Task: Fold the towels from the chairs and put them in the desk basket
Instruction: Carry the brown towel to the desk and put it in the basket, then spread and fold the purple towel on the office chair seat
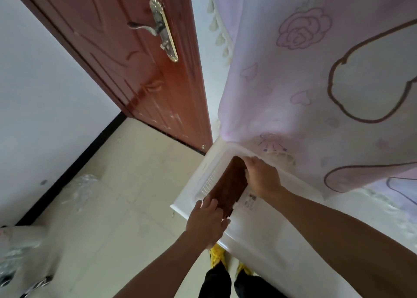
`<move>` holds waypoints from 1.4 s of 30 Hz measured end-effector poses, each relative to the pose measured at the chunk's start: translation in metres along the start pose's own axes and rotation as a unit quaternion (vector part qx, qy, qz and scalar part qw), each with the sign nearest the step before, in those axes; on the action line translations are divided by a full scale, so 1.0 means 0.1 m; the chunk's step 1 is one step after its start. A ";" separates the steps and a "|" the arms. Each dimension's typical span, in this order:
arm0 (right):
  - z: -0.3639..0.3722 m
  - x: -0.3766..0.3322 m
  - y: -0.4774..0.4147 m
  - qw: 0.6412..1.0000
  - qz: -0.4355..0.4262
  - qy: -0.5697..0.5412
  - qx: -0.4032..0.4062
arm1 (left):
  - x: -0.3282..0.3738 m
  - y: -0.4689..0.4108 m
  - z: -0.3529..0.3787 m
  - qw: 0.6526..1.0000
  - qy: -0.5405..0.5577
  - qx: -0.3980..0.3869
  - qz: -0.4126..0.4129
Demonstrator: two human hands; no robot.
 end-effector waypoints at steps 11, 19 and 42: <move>0.63 0.07 0.24 0.970 -0.177 0.145 -0.086 | 0.06 -0.13 0.11 0.995 0.020 -0.097 -0.011; 0.48 0.02 0.20 0.957 -0.198 0.180 -0.112 | 0.10 -0.07 0.10 0.998 0.014 -0.048 -0.027; 0.72 -5.39 2.14 0.804 -0.569 0.157 -0.071 | -1.51 5.18 2.50 0.827 0.262 0.053 -0.494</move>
Point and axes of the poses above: each hand's wrist, its own y-axis away from the middle knuckle, its own z-axis out of the palm, x = y × z, the point moved 4 cm from there along -y, towards the middle knuckle, and after that the axes turned 7 degrees about -x, right-handed, at the moved point
